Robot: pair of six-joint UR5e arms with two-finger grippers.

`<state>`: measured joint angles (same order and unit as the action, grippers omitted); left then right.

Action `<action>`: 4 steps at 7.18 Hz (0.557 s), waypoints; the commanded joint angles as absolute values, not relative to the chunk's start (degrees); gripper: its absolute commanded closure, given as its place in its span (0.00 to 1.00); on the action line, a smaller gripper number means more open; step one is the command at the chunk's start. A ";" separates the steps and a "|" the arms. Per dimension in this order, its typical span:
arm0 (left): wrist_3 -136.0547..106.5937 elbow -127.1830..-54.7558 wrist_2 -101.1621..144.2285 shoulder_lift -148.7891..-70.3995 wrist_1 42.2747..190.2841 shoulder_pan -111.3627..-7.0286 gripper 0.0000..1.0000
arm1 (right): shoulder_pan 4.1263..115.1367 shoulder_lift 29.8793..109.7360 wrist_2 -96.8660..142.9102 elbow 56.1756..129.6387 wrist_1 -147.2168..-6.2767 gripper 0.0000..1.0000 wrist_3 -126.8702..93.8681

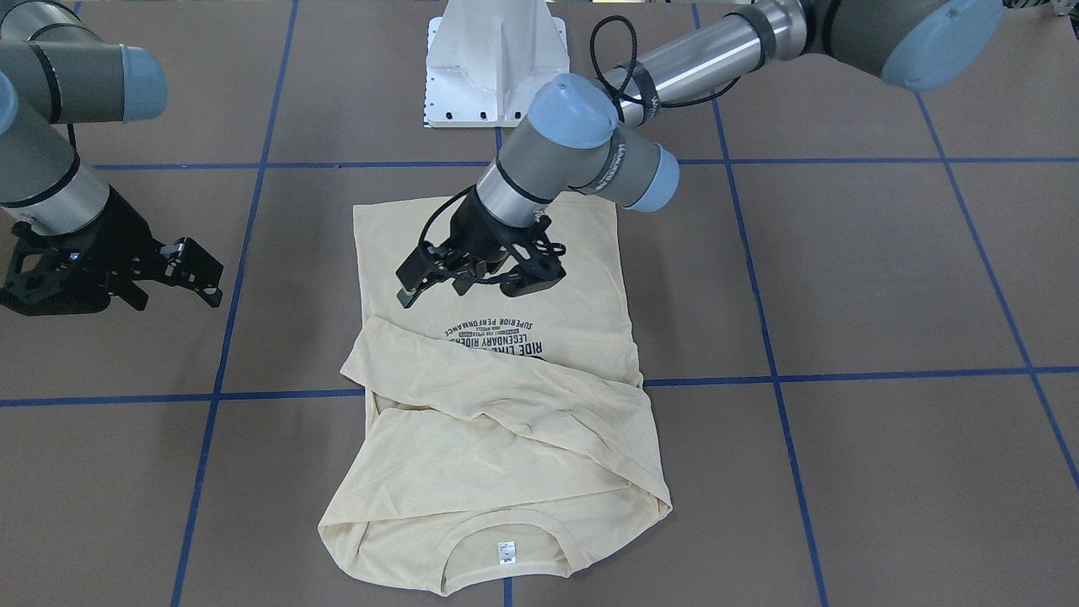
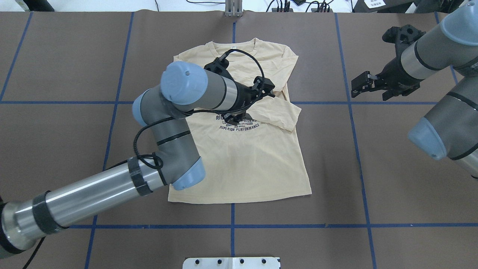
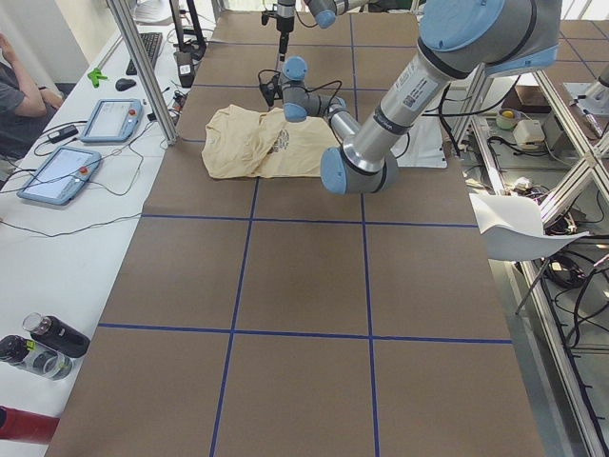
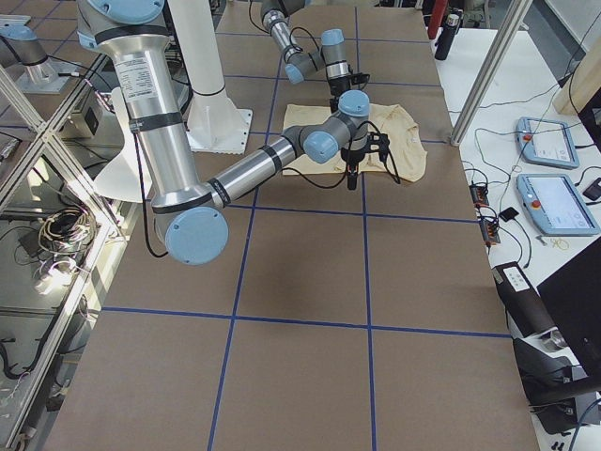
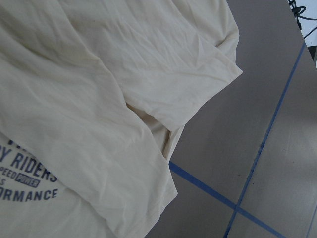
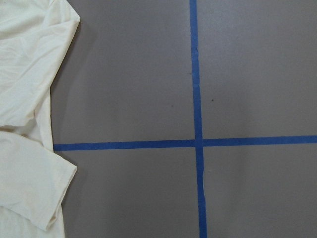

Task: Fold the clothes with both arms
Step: 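Move the left gripper to one shirt side while the right moves opposite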

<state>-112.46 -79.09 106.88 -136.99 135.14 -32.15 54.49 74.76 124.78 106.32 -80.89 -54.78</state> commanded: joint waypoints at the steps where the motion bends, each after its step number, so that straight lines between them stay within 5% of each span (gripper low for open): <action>1: -108.66 -93.11 107.93 -125.21 131.58 -32.61 0.01 | 48.81 74.88 124.90 110.02 -80.60 0.00 -63.06; 4: -105.56 -103.18 107.67 -109.81 140.93 -32.26 0.01 | 38.36 81.08 119.39 111.88 -64.16 0.00 -76.34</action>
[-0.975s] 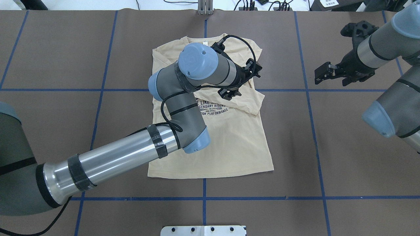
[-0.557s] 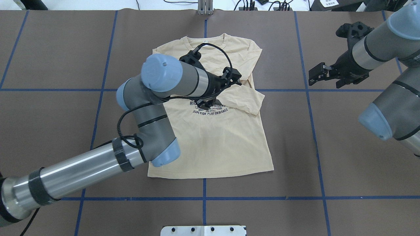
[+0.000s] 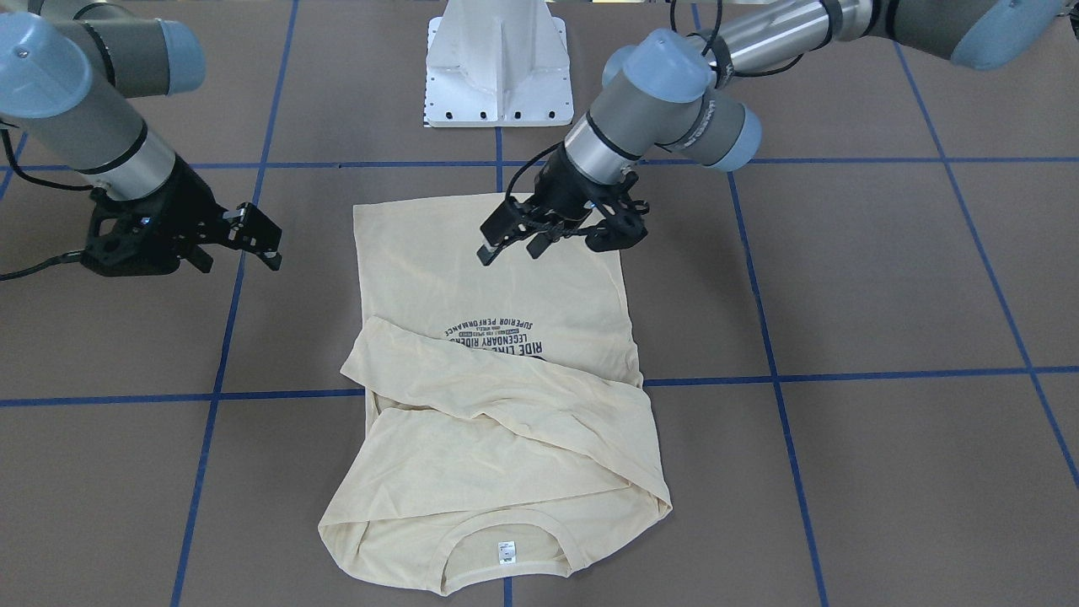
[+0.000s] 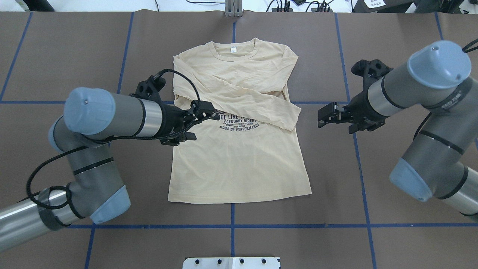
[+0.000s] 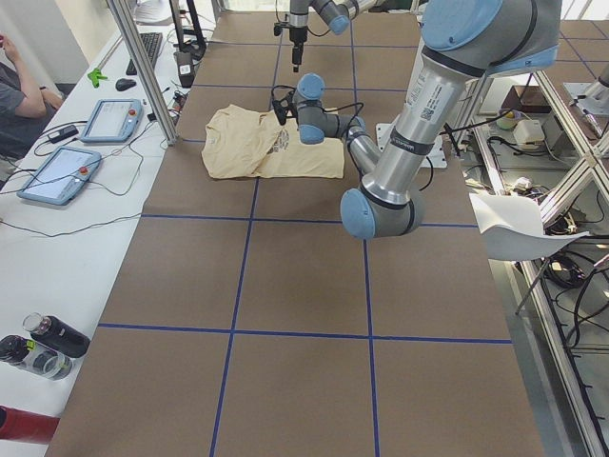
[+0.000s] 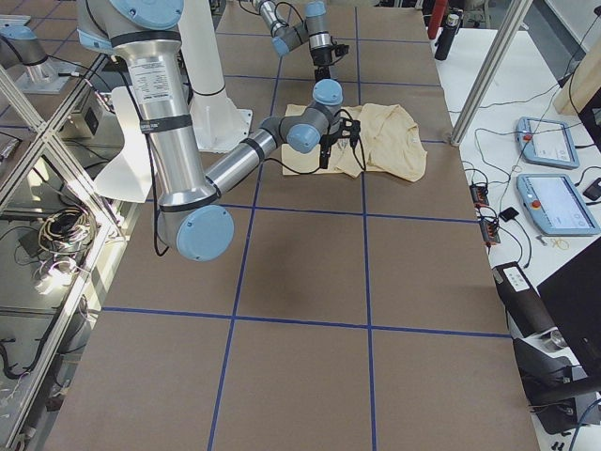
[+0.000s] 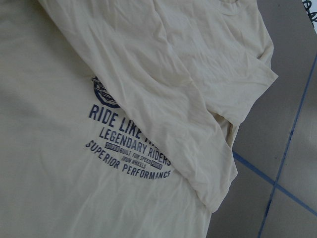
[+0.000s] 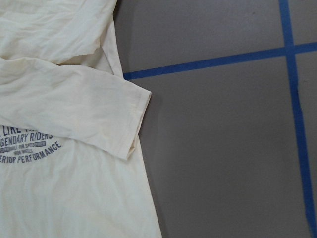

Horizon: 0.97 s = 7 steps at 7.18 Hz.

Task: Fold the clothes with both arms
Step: 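Move the left gripper to one shirt side while the right moves opposite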

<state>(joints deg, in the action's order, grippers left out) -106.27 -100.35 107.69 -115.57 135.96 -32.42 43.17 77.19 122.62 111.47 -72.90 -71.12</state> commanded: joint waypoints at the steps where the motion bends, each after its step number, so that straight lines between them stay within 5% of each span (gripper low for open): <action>1: -105.56 -103.18 107.67 -107.60 143.59 -31.99 0.01 | 34.41 83.38 116.05 111.80 -59.20 0.00 -80.38; 7: -105.56 -105.38 108.37 -107.75 143.44 -31.82 0.01 | 23.20 81.83 107.31 109.69 -59.85 0.00 -84.29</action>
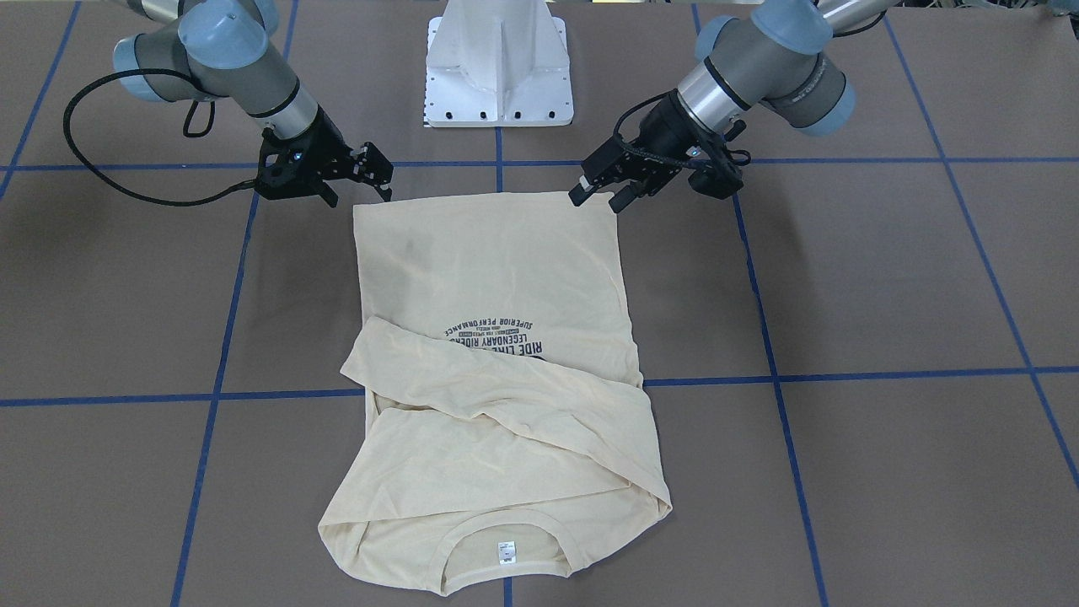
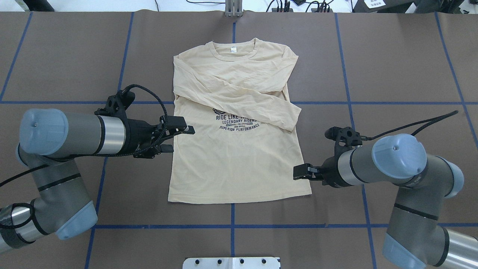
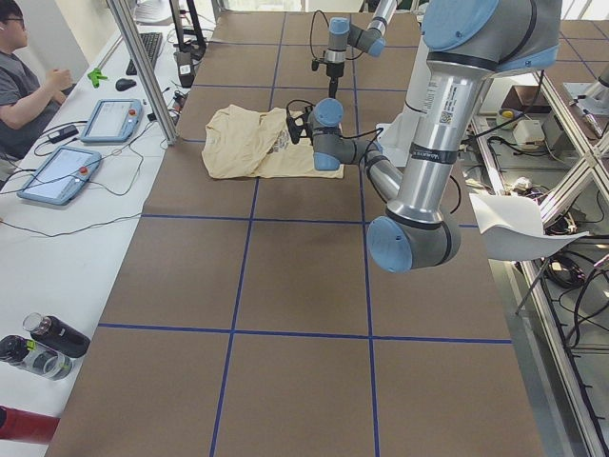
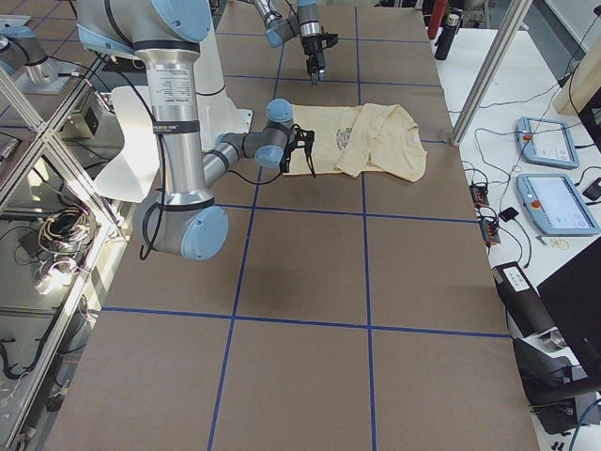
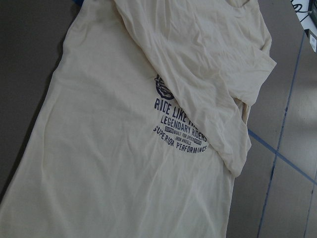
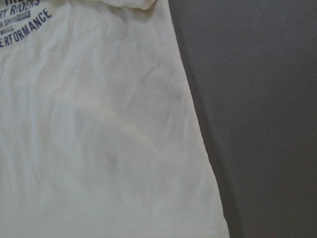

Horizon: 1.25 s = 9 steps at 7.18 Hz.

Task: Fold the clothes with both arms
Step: 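Move the left gripper to one shirt side while the right moves opposite, then lower both grippers to the hem corners nearest the robot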

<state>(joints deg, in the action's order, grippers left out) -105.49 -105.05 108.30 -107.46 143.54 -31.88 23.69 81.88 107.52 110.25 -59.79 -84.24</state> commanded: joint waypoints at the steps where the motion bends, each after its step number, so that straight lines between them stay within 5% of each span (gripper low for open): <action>1: -105.56 -105.21 108.37 -107.67 143.44 -31.73 0.01 | 23.12 82.00 107.31 109.51 -59.94 0.00 -84.29; 9: -105.56 -104.41 108.37 -108.11 143.35 -31.38 0.01 | 23.12 77.87 107.58 108.46 -69.52 0.08 -84.29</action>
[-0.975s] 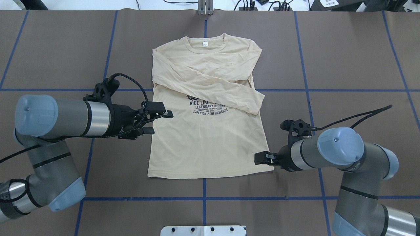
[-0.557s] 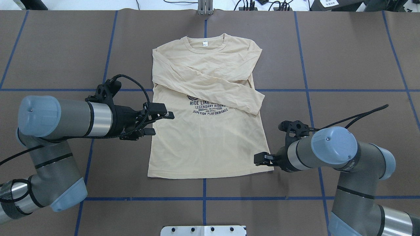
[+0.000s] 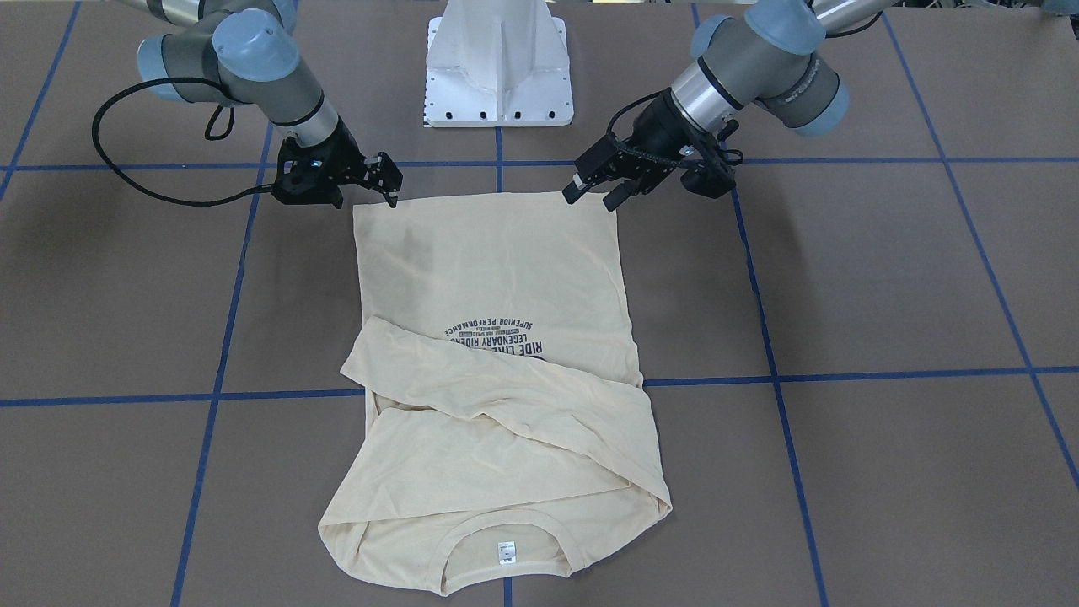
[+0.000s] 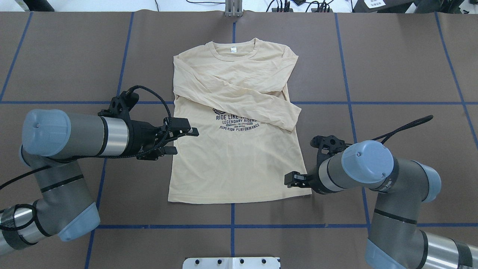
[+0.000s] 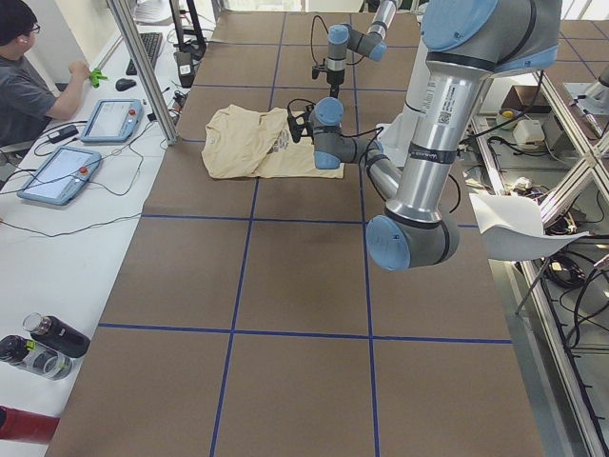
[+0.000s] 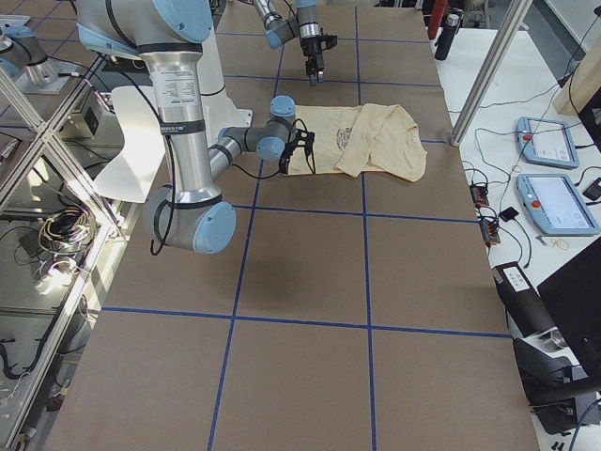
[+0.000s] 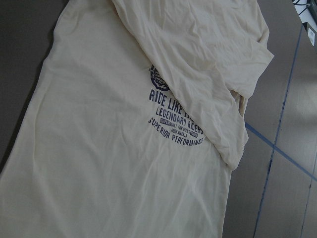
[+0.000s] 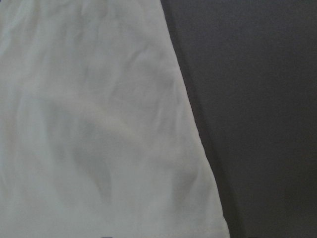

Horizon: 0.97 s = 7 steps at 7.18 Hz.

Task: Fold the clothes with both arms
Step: 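Lower both grippers to the hem corners nearest the robot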

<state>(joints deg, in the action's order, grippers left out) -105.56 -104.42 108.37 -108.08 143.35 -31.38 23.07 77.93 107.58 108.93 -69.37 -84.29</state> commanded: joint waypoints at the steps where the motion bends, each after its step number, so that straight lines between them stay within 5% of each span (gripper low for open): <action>1: -105.56 -104.41 108.37 -108.19 143.35 -31.38 0.01 | 23.20 78.05 107.67 108.20 -69.61 0.08 -84.29; 5: -105.56 -104.41 108.28 -108.28 143.35 -31.38 0.01 | 23.12 77.87 107.67 107.58 -71.10 0.15 -84.29; 7: -105.56 -104.41 108.28 -108.19 143.35 -31.38 0.01 | 23.12 77.87 107.75 107.49 -71.10 0.35 -84.29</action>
